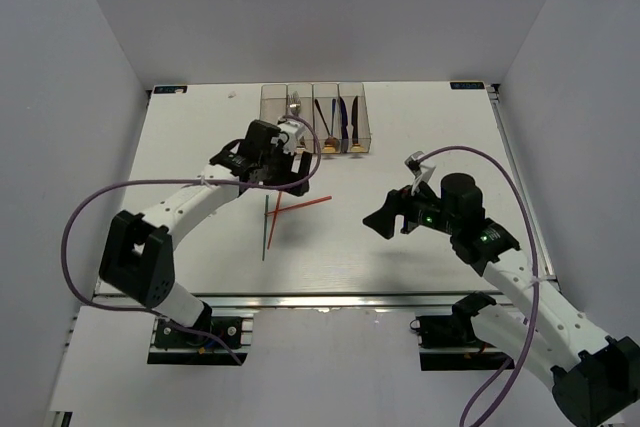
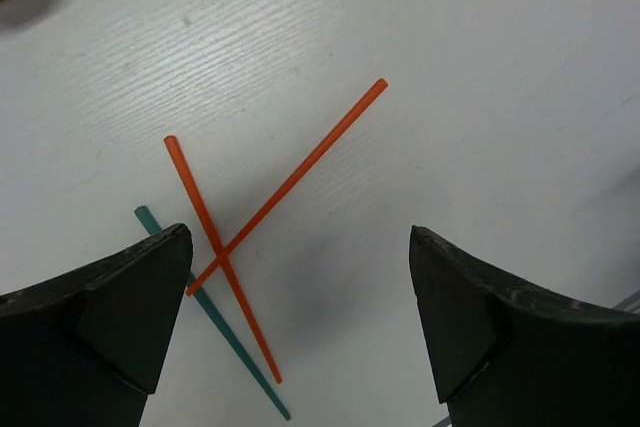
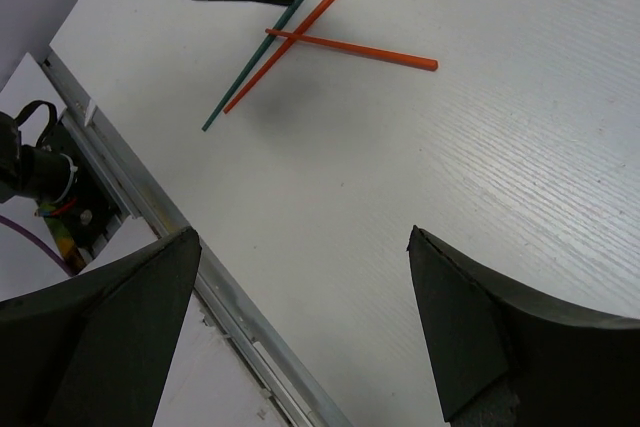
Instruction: Sort the eating utensils into containers
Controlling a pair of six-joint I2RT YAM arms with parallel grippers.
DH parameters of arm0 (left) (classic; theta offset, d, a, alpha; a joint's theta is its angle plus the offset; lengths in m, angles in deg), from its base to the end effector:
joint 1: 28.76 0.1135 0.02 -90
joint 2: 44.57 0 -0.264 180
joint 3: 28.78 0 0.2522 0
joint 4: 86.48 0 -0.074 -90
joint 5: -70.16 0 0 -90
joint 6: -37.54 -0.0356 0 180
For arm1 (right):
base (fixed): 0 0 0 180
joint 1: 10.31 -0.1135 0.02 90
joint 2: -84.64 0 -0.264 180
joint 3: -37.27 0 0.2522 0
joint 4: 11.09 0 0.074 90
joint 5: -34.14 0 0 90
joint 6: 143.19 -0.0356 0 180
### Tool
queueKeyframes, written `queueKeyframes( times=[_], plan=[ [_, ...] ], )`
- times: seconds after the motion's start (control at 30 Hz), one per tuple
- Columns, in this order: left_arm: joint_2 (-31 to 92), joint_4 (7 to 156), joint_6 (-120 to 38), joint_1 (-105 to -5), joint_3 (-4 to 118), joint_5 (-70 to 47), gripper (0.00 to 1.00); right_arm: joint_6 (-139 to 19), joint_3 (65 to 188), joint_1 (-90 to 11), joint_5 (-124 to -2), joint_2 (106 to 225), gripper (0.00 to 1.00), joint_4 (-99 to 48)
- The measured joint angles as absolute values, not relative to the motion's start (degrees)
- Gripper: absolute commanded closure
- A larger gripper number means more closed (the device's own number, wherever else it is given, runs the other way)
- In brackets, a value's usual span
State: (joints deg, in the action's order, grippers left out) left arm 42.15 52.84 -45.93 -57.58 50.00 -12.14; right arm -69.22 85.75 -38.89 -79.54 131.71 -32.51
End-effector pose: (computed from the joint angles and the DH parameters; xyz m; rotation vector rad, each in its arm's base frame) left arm 0.2841 -0.1618 0.2602 0.5362 2.3987 -0.4393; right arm 0.1622 0.1046 0.2765 -0.5046 1.9340 0.9090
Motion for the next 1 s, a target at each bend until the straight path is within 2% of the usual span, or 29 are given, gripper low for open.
queueKeyframes(
  times=[0.23,0.47,0.5,0.53,0.8,0.87,0.9,0.93,0.97,1.0],
  plan=[
    [56.8,50.0,-56.3,-59.7,59.9,-9.1,0.05,-69.2,85.8,-38.9,-76.7,126.3,0.11,-35.5],
    [64.9,46.4,-63.6,-63.8,63.5,-12.4,0.24,-68.8,85.8,-38.9,-76.3,124.7,0.11,-37.2],
    [65.3,46.2,-64.1,-63.9,63.4,-13.2,0.33,-68.8,85.8,-38.9,-76.3,124.7,0.11,-37.4],
    [65.8,46.1,-64.4,-64.3,63.2,-13.7,0.34,-68.7,85.8,-38.9,-76.2,124.7,0.11,-37.6],
    [68.1,46.8,-66.0,-66.6,61.8,-17.7,0.35,-68.3,85.8,-38.9,-76.1,124.5,0.11,-37.9],
    [68.3,47.0,-66.2,-66.7,62.0,-17.7,0.39,-68.3,85.8,-38.9,-76.2,124.4,0.11,-37.9],
    [68.4,47.0,-66.2,-66.8,62.1,-17.5,0.41,-68.3,85.8,-38.9,-76.1,124.4,0.11,-37.9],
    [68.5,46.9,-66.2,-66.8,62.2,-17.5,0.54,-68.3,85.8,-38.9,-76.1,124.3,0.11,-37.9],
    [68.7,46.9,-66.2,-66.8,62.4,-17.3,0.6,-68.3,85.8,-38.9,-76.1,124.3,0.11,-37.9],
    [68.9,46.8,-66.1,-66.8,62.6,-17.1,0.61,-68.3,85.8,-38.9,-76.1,124.3,0.11,-37.9]
  ],
)
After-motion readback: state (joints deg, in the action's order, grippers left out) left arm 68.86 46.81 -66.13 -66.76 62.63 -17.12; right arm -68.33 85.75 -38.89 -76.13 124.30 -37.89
